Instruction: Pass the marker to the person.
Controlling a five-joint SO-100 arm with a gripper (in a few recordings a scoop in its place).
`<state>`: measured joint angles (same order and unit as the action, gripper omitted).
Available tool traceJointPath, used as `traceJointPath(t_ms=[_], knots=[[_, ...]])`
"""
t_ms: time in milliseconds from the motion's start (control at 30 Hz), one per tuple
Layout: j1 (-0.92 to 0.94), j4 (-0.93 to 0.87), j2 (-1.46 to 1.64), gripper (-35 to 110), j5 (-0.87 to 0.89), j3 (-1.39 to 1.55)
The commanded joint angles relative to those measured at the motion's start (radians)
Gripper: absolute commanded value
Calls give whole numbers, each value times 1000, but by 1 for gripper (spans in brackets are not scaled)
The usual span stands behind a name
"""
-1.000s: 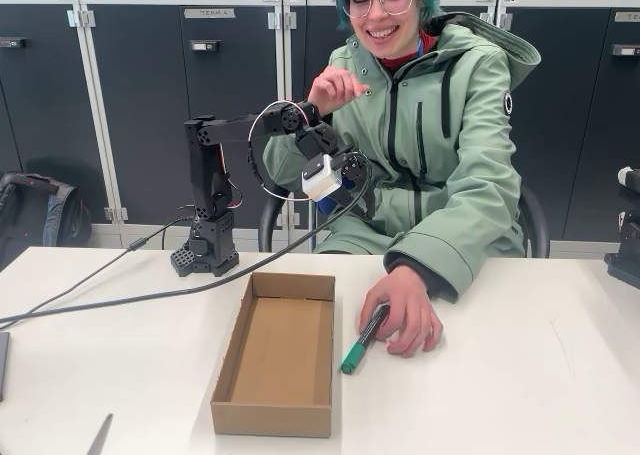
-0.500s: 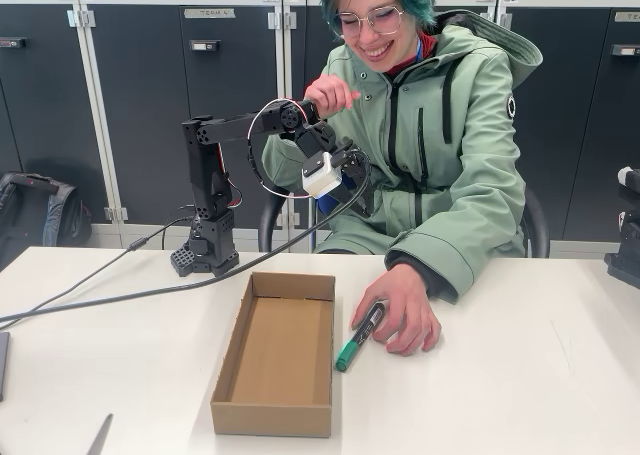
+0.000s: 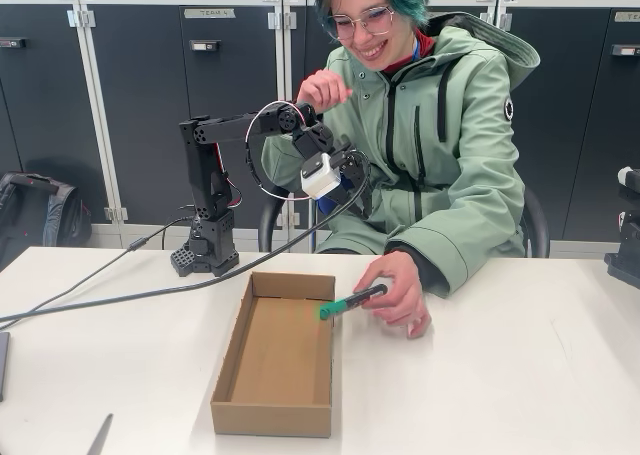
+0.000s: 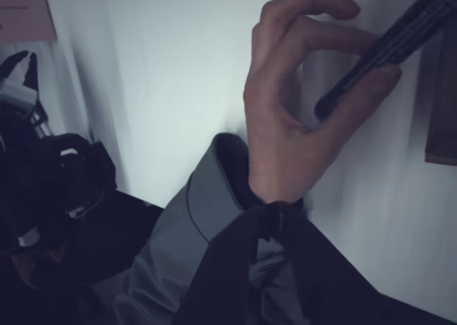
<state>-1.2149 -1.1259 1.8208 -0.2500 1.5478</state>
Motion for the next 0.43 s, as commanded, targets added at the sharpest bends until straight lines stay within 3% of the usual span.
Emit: traceJointPath(t_ms=[0,400], knots=[[-5,18,58,-5,-17,-23],[-8,49,60,-5,-49,-26]])
